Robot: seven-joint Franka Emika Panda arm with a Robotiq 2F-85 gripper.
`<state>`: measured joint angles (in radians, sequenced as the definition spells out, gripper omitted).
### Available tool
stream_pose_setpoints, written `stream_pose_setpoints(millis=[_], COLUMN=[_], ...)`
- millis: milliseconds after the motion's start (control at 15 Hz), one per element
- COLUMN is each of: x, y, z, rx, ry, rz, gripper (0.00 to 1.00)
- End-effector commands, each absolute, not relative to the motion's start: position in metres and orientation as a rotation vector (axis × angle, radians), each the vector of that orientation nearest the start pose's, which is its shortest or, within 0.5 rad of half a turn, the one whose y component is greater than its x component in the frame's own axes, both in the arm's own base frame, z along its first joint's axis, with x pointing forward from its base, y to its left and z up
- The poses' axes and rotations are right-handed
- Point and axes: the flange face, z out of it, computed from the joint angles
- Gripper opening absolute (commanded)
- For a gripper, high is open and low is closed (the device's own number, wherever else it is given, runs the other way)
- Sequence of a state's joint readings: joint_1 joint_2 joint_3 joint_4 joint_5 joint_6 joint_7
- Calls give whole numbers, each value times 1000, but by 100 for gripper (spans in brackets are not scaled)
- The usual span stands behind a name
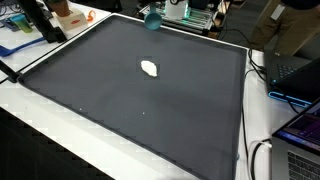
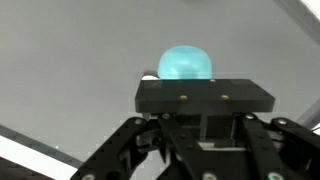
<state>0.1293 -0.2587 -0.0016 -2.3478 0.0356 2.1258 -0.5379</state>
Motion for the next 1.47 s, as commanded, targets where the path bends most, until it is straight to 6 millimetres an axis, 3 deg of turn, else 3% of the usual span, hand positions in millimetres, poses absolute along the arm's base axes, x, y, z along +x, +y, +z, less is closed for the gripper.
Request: stream_pose_setpoints(millis=[0,200,400,467,600,667,1067,1400], x=[497,517,519,519,521,524,539,539], y=[73,74,63,70,64,63,46,53], z=[461,460,434,448,435,425,363,344], rx=[-3021,-3042,-3059,-3052,-3060,-3072,-3070,-3052], ry=[-896,-647,-550,-615,-586,-584,-571,-600], rz=[-222,-395,-360,-381,-347,-319,-184,-128], gripper=[22,22,22,47,47,22,22,22])
